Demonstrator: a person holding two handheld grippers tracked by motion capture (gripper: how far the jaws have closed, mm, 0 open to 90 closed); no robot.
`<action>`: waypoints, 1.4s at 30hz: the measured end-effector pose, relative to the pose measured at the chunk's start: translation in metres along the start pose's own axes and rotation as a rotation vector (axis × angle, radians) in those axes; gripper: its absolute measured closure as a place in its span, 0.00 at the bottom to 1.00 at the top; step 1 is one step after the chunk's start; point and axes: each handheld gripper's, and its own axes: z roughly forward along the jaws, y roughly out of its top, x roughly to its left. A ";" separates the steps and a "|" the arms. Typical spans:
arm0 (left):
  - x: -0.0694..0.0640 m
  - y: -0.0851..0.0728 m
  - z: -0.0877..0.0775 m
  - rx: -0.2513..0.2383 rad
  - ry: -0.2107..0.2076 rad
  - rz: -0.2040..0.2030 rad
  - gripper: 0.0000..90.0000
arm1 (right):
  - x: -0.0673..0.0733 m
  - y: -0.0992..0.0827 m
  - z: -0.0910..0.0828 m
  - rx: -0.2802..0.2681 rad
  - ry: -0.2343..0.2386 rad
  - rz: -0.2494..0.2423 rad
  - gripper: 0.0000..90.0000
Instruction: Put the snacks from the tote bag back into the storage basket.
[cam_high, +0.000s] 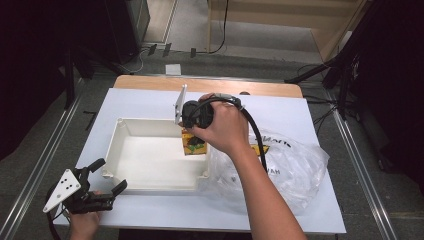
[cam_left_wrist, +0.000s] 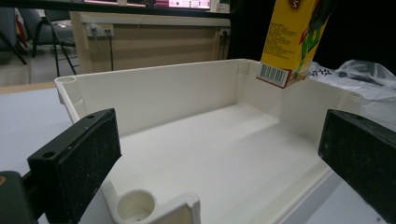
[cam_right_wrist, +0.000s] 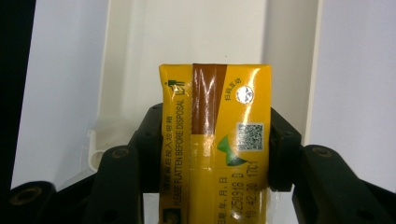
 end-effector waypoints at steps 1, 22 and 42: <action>0.000 0.000 0.000 0.000 0.000 0.000 0.00 | 0.000 0.000 0.000 0.000 0.000 0.000 0.59; -0.001 0.000 0.001 0.005 0.003 0.009 0.00 | -0.002 -0.006 0.015 -0.005 0.013 0.000 0.59; -0.001 0.000 0.001 0.002 0.003 0.007 0.00 | -0.005 -0.010 0.025 0.002 0.013 0.009 0.59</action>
